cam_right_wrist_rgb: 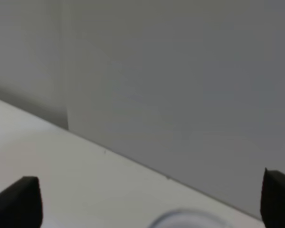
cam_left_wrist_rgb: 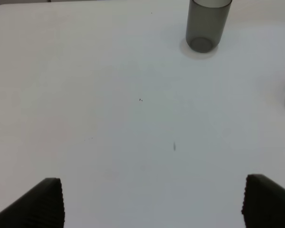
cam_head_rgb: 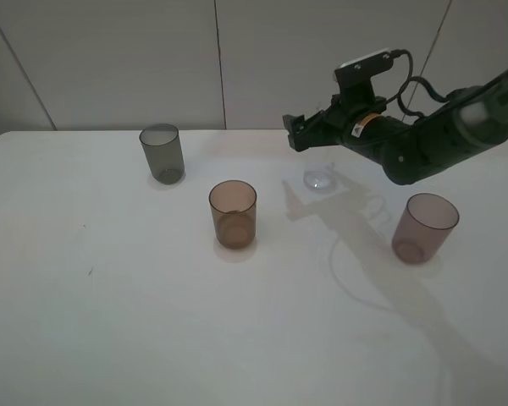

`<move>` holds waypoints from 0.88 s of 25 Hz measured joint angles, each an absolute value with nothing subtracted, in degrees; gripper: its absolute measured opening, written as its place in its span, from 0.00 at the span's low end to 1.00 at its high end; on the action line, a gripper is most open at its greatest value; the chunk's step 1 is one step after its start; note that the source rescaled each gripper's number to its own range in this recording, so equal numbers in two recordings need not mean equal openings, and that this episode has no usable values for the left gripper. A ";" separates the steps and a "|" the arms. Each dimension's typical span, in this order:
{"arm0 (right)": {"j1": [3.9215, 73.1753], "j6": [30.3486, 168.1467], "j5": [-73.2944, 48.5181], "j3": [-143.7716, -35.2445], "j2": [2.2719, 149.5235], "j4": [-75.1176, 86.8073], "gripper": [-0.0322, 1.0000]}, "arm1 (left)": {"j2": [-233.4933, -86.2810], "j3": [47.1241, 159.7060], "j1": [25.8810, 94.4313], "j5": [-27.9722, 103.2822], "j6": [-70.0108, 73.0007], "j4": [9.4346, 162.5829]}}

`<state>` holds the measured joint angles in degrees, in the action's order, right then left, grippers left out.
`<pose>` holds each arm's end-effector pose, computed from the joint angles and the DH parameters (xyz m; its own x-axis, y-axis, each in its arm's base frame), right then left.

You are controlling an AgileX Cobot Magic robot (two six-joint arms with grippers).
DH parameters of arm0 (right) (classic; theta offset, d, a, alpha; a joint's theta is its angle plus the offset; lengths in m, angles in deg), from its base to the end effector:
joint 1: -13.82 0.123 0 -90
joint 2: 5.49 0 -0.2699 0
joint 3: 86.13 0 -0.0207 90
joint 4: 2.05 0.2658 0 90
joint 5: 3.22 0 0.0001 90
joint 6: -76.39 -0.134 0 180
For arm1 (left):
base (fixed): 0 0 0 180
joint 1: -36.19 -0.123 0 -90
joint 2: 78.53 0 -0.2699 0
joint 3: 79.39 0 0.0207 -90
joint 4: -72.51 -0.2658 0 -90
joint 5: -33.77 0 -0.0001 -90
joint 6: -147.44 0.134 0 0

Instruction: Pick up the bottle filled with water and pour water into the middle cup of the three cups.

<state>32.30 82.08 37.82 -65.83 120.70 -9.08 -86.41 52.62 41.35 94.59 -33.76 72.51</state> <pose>0.4252 0.1535 0.0945 -0.1771 -0.2598 -0.9493 -0.4311 0.8876 -0.1625 0.0605 -0.0055 0.2660 -0.4491 0.0195 -0.8933 0.0805 0.9966 -0.0187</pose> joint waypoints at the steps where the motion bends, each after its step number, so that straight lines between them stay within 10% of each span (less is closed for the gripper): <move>1: 32.30 82.42 37.25 -65.78 119.14 -9.08 1.00 | -86.41 52.62 41.35 94.59 -33.76 72.51; 12: 30.22 83.21 3.68 -65.83 99.13 5.24 1.00 | -86.41 52.62 41.35 94.59 -33.76 72.51; 22: 13.85 74.55 -41.62 -65.83 77.75 -0.76 1.00 | -86.41 52.62 41.35 94.59 -33.76 72.51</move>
